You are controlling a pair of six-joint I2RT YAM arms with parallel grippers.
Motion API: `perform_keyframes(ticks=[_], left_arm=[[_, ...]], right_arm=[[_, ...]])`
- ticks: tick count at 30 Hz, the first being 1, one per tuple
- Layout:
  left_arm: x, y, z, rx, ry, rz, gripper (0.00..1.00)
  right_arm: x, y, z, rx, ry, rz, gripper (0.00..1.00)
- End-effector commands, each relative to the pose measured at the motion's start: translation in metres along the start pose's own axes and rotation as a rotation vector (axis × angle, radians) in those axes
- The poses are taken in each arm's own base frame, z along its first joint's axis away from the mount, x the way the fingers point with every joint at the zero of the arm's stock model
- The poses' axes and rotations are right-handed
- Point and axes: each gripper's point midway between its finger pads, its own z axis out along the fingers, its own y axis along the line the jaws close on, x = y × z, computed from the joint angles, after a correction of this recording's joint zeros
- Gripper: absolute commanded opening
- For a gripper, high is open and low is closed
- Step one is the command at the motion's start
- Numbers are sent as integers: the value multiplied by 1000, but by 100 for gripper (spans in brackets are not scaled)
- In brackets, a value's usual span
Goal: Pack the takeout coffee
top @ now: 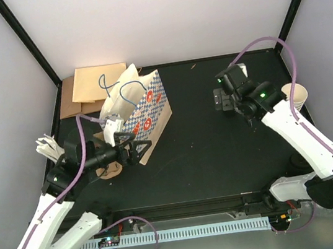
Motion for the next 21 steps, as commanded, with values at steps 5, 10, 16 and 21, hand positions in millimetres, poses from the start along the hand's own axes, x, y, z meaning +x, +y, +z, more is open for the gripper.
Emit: perform_keyframes(ticks=[5,10,16,21], left_arm=[[-37,-22,-5,13,-31,252,99],[-38,-24,-5,20,-23,321,99],[-30,-20,-2,25,-11,367,99],[-25,-19,-1,36,-28,398,99]], right_arm=[[-24,-92,-32,144,-54,258,100],[-17,-137,-37,219,-39,378,100],[-7,-174,-35,264,5,496,98],[0,-172,-9,252,121,522,60]])
